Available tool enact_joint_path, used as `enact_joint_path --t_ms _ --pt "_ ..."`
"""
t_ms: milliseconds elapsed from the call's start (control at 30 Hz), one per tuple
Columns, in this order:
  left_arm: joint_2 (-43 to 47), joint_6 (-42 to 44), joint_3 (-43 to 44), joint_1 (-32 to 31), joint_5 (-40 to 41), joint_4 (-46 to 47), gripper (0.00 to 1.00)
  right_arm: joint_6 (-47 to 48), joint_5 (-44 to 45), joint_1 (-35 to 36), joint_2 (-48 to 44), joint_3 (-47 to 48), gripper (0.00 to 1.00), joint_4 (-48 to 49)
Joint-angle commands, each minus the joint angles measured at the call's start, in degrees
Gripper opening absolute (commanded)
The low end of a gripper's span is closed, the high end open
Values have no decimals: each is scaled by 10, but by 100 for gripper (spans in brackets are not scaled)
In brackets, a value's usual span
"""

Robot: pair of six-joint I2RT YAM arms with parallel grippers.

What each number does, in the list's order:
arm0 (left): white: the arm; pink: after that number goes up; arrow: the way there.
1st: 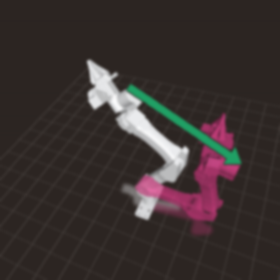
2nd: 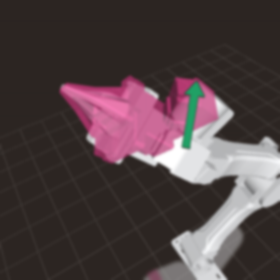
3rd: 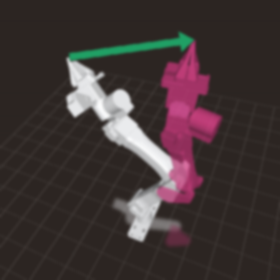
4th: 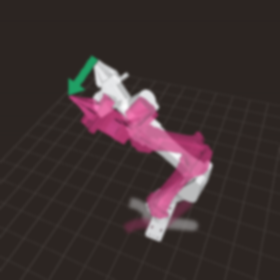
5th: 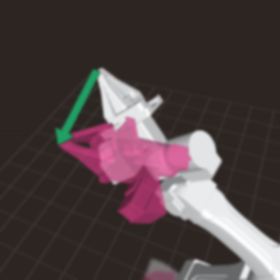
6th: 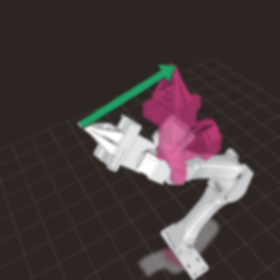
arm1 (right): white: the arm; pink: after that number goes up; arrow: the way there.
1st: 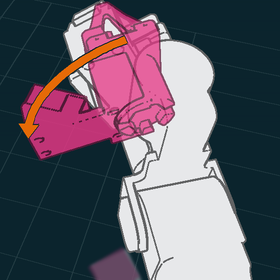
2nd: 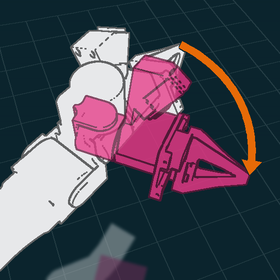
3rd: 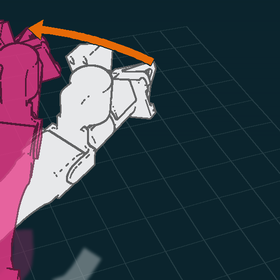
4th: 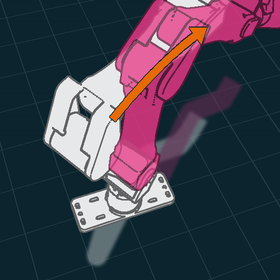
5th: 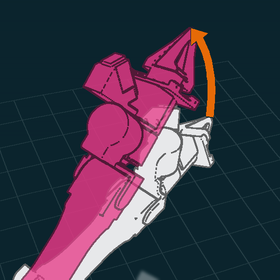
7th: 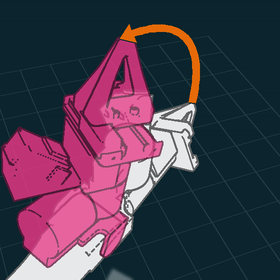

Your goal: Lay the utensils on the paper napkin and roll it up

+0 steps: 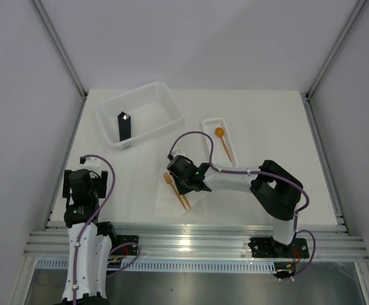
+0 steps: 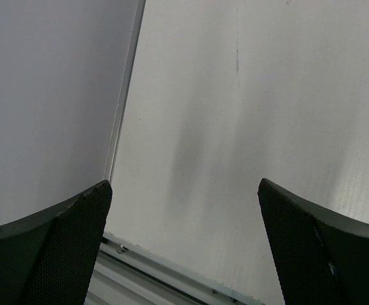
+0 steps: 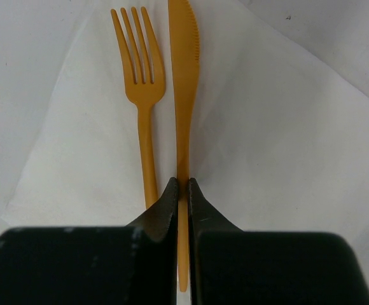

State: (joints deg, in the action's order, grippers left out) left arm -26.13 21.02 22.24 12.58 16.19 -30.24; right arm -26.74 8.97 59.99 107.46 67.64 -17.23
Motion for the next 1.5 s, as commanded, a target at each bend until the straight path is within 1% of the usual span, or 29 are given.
enact_joint_path --t_ms 0,300,700,733,833,867,933,1267,1367,1467 --pt "2 -4 5 9 -6 4 99 -9 0 0 -8 21 0 4" --pt "5 -4 3 9 -6 4 99 -11 10 4 -27 20 0 4" --pt "6 -4 4 10 -8 3 100 -13 -3 4 -6 17 0 13" --pt "6 -4 4 9 -9 3 99 -14 -3 3 -6 19 1 12" --pt "6 -4 4 9 -8 4 100 -16 -4 0 -7 20 10 12" --pt "6 -4 3 9 -9 4 100 -16 -3 0 -7 21 14 12" --pt "6 -4 3 9 -8 4 100 -13 1 0 -9 21 16 11" --pt "6 -2 3 9 -12 3 100 -5 4 -2 -18 29 19 10" --pt "5 -2 3 9 -11 2 99 5 8 -4 -35 38 19 -3" --pt "6 -2 3 9 -10 2 100 20 2 -30 -74 48 19 -9"
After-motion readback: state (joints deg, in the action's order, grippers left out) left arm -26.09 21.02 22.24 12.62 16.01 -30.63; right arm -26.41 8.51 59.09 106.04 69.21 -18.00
